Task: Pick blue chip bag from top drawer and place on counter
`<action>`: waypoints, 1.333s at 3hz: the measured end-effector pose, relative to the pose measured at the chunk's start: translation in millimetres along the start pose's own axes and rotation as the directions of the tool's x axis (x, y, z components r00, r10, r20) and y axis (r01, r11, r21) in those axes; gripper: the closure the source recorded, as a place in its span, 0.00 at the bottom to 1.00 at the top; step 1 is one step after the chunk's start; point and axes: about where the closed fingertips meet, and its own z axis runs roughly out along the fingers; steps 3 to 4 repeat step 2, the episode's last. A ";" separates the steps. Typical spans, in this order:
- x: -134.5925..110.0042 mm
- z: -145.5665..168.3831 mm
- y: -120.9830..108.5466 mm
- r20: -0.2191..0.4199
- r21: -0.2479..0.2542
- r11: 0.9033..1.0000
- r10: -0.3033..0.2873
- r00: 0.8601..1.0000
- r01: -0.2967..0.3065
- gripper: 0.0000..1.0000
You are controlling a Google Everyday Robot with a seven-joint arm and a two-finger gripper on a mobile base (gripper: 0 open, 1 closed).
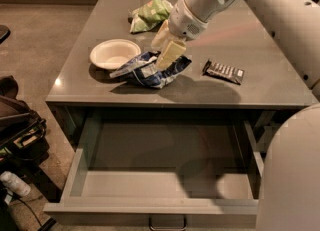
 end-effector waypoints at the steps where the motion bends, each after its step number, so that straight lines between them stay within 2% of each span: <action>1: 0.0 0.0 0.0 0.000 0.000 1.000 0.000 1.000 0.000 0.00; 4: 0.0 0.1 0.0 0.000 0.000 1.000 0.000 1.000 0.000 0.00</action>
Offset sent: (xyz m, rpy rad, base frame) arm 0.0000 0.0000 0.0000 0.0000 0.0000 0.0000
